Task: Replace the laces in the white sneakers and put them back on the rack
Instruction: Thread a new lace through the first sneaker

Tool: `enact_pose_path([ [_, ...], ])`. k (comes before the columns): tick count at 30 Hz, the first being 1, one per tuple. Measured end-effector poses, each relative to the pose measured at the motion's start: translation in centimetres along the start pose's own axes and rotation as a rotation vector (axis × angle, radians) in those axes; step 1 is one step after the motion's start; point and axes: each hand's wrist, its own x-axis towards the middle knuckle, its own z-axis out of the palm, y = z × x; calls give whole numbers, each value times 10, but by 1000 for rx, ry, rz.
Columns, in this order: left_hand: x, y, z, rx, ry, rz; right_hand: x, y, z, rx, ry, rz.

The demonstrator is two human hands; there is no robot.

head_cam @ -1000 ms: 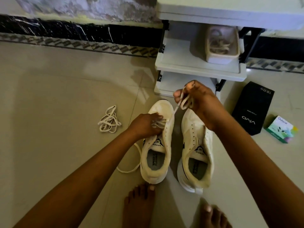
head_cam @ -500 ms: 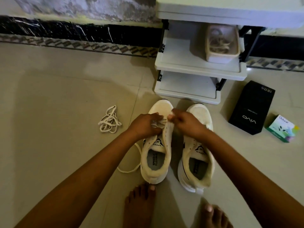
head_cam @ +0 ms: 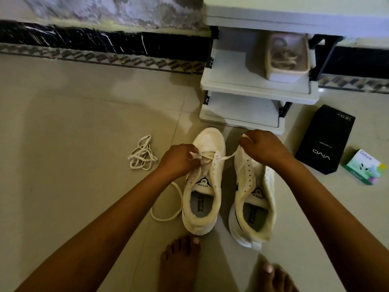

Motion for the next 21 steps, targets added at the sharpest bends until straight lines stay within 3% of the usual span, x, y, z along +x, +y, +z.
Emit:
enact_pose_path([
  [3,0,6,-6,90,-58,-35,-2,-2,5,-180,-116,-46],
  [5,0,14,-14,163,-102,-8,-3,-4,12,-139,-137,-100],
  [10,-17,43,-48,-342,-272,52,-3,-21,21,280,-267,-235],
  [14,-17,39,-65,-405,-249,89,0,-33,14,342,-392,-257],
  [17,-13,22,-64,-390,-252,35,-3,-35,4,548,-277,-234],
  [21,-10,-7,-59,-374,-205,-76,-3,-28,-11,987,-3,-21],
])
